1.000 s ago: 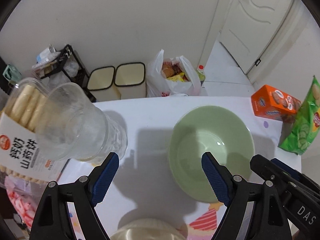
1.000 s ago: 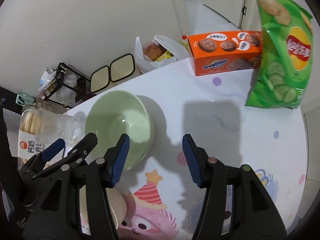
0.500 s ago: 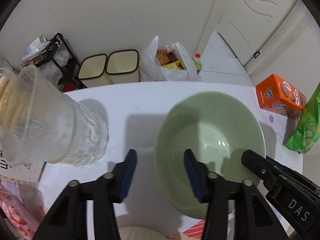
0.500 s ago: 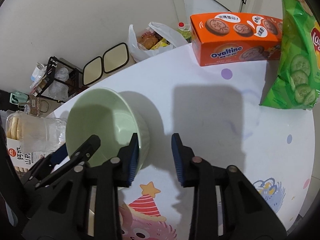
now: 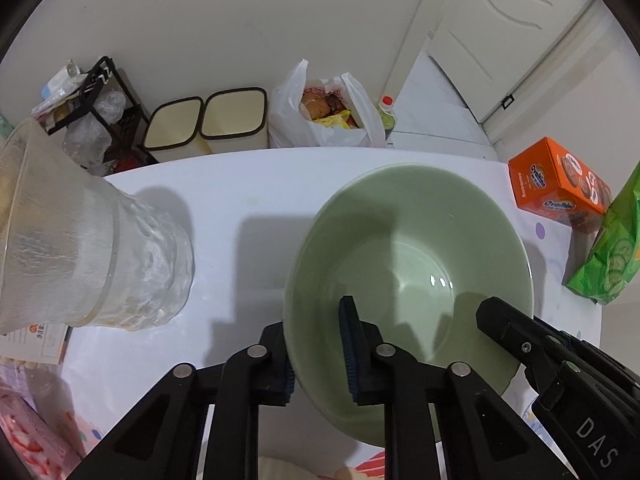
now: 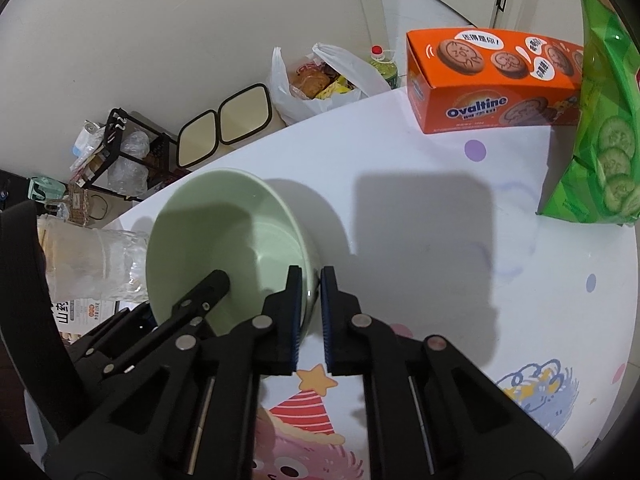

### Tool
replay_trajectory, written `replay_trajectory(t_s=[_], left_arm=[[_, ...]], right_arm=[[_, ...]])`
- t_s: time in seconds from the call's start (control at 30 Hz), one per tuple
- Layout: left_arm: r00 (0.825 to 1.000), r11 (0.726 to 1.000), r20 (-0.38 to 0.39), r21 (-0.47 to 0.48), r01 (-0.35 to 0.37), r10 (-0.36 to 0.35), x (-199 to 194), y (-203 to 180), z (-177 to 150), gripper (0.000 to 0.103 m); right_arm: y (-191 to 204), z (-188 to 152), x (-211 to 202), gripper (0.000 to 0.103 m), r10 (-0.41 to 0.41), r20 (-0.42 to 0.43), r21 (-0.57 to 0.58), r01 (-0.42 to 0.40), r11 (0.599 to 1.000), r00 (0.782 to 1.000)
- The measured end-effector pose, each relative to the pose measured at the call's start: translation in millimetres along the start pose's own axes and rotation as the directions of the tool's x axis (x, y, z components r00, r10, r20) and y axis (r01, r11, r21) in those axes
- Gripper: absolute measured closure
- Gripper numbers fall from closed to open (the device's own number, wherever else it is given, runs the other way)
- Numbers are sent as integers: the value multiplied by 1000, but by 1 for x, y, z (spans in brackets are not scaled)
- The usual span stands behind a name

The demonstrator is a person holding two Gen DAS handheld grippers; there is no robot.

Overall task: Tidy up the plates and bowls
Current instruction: 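Grasp the rim of the second pale green bowl with both grippers, then carry the green bowl with both grippers and lower it into the other green bowl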

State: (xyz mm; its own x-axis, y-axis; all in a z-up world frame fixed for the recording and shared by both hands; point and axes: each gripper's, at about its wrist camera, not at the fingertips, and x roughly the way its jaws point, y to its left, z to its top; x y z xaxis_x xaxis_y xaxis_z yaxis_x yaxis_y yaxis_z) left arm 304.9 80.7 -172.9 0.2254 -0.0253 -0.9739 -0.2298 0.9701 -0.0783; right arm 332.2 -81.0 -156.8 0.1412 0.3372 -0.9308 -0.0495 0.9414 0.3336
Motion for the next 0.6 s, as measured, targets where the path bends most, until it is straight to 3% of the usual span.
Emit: replay_trajectory(t_s=[0.17,0.6], left_arm=[[1000,1000,0,-9,-1,1,0,4,2,94],[1000,1000,20,24,-8,8,-11,-3,-11,96]], right_arm=[[2,0,1,93,-11,2,-6,11,1000,1000],[1,-10,-5,93,-42,14,-26,42,999,999]])
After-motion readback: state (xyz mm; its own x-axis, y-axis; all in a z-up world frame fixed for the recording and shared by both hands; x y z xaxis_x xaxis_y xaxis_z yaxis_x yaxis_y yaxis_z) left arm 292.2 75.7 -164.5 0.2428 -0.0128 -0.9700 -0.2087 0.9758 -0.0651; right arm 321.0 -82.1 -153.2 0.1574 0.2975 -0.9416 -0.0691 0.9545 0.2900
